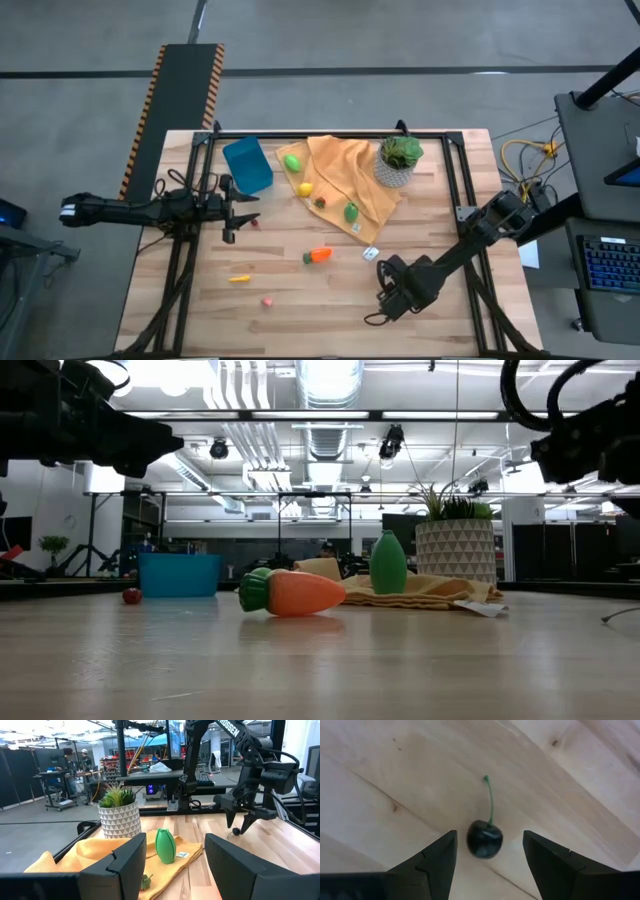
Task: Pick and placing Produce into tupperware
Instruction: Put the black cherry into the blue bin
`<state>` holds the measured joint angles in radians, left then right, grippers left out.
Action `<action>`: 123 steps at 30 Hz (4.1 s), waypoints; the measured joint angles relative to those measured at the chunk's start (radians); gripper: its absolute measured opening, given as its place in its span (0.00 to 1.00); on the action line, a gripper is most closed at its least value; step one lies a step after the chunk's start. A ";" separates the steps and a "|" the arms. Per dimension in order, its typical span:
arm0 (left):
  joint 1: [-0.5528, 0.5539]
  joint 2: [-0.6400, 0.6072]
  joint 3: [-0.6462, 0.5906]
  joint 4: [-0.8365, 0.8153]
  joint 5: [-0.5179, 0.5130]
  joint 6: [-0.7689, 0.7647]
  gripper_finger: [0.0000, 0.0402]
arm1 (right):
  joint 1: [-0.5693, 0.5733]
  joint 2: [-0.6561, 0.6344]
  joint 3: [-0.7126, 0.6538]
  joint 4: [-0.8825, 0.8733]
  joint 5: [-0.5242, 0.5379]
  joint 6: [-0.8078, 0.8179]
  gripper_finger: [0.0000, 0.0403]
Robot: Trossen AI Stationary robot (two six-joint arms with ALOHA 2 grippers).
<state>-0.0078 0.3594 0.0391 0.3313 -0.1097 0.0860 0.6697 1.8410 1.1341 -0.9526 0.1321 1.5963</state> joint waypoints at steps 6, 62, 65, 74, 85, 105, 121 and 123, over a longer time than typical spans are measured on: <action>0.000 0.000 0.000 0.001 0.000 0.000 0.47 | 0.002 -0.005 -0.051 0.067 -0.007 0.000 0.54; 0.000 0.005 0.001 0.001 0.000 0.000 0.47 | -0.008 -0.110 0.025 0.110 0.600 -0.207 0.23; 0.000 0.005 0.001 0.001 0.000 0.000 0.47 | -0.007 -0.150 0.025 0.120 0.716 -0.260 0.23; 0.000 0.005 0.001 0.001 0.000 0.000 0.47 | -0.007 -0.243 0.025 0.142 1.007 -0.453 0.23; 0.000 0.005 0.001 0.002 0.000 -0.002 0.47 | -0.038 -0.235 0.019 0.262 1.083 -0.618 0.23; 0.000 0.009 0.001 0.139 0.181 -0.209 0.47 | -0.358 -0.080 0.015 1.206 0.469 -1.505 0.23; -0.001 0.350 0.002 0.551 0.214 -0.213 0.47 | -0.428 -0.052 0.036 1.251 0.328 -1.550 0.23; -0.001 0.428 0.015 0.597 0.215 -0.213 0.47 | -0.431 -0.052 0.036 1.251 0.328 -1.553 0.23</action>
<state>-0.0086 0.7874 0.0542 0.9286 0.1055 -0.1268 0.2386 1.7885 1.1706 0.2984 0.4603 0.0431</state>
